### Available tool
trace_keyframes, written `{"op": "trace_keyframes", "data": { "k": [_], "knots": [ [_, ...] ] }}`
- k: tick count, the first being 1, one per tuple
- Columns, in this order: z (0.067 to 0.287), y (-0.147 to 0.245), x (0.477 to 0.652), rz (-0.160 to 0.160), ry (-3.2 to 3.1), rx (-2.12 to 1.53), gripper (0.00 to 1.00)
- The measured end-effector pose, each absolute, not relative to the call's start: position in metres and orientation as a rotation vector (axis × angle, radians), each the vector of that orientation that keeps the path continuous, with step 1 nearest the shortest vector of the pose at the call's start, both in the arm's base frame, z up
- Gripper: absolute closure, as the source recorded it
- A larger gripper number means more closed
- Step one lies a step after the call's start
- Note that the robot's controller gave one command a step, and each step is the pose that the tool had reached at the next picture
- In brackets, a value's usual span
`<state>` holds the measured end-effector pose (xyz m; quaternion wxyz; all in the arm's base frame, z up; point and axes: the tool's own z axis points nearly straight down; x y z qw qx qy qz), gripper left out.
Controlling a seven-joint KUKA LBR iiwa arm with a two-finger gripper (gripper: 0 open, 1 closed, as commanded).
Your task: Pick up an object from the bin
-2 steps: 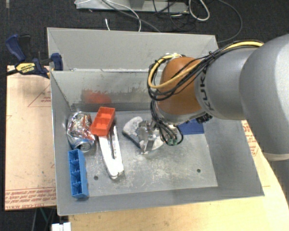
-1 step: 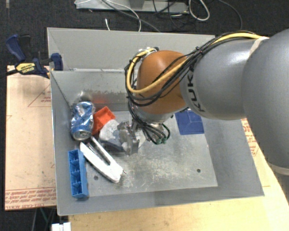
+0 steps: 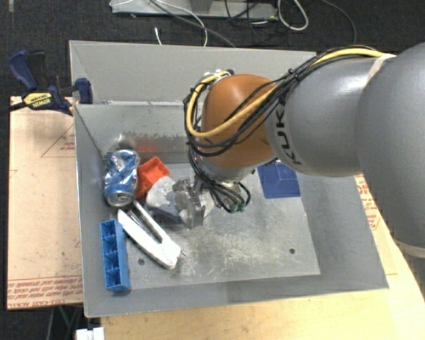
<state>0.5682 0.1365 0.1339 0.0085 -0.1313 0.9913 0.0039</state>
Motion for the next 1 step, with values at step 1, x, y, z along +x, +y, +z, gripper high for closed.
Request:
{"op": "trace_keyframes", "data": {
  "k": [1],
  "knots": [
    [0.2486, 0.126, 0.5327, 0.013, 3.101, -0.401, 1.0]
  ]
}}
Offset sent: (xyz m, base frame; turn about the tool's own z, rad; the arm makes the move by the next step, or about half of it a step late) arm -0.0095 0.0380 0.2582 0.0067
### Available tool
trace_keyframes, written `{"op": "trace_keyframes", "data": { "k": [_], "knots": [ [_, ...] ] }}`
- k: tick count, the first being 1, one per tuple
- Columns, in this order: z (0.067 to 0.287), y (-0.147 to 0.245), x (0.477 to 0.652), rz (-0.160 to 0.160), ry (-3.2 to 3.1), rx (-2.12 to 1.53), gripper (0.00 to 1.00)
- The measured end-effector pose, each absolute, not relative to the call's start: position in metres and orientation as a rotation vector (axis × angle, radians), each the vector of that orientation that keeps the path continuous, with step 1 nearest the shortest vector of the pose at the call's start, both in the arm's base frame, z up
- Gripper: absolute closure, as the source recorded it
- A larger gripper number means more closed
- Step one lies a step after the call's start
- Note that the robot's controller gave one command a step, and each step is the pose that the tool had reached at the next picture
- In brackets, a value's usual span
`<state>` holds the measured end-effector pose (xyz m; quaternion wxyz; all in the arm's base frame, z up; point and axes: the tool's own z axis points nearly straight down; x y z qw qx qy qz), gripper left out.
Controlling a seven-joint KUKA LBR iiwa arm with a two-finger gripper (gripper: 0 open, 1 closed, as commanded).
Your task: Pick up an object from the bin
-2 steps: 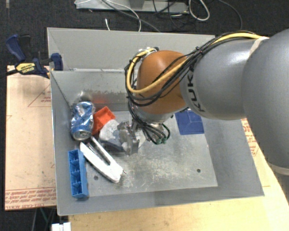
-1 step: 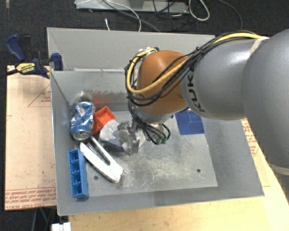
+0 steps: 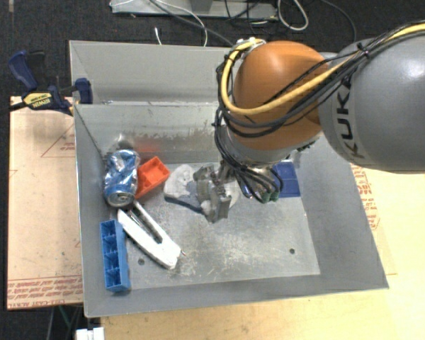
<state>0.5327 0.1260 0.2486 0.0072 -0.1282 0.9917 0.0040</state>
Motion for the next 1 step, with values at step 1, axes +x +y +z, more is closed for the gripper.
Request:
{"op": "trace_keyframes", "data": {
  "k": [1],
  "knots": [
    [0.2807, 0.1344, 0.538, 0.011, 3.102, -0.399, 1.0]
  ]
}}
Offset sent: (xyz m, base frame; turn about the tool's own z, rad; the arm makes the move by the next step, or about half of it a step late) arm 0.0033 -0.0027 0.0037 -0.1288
